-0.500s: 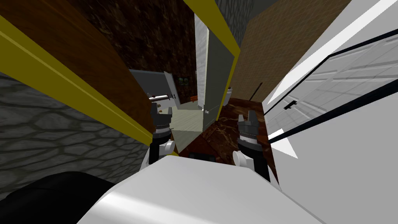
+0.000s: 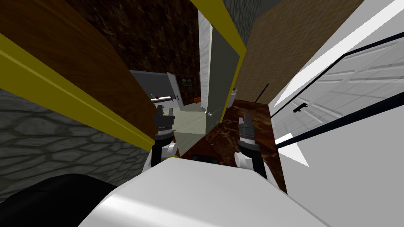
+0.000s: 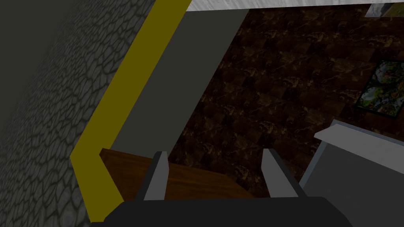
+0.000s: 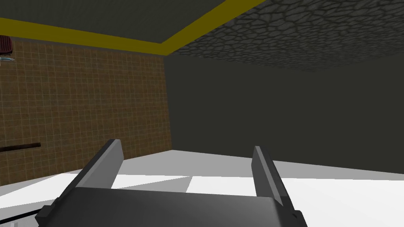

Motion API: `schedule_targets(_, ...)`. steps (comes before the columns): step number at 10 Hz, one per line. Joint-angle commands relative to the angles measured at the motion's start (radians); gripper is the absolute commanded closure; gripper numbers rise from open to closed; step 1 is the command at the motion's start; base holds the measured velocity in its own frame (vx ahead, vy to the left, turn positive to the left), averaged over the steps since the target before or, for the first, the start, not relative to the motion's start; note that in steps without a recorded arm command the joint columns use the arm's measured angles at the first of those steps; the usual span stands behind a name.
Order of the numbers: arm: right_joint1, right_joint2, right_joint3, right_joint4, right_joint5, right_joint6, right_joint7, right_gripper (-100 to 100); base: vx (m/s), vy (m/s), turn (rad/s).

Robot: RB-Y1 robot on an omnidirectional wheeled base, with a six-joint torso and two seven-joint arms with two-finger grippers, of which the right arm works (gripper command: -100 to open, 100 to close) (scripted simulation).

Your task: Push the door open

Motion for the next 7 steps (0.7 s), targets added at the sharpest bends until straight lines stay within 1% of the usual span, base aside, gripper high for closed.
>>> schedule_targets(1,-0.013,-0.009,-0.003,0.041,0.014,-0.016,0.024,-100,0.091,-0.040,0.049)
schedule_targets(3,-0.028,-0.018,-0.002,0.090,0.037,-0.030,0.057,-100,0.080,-0.041,0.039)
schedule_targets(7,-0.066,-0.035,-0.001,0.209,0.091,-0.064,0.138,-100,0.094,-0.059,0.052)
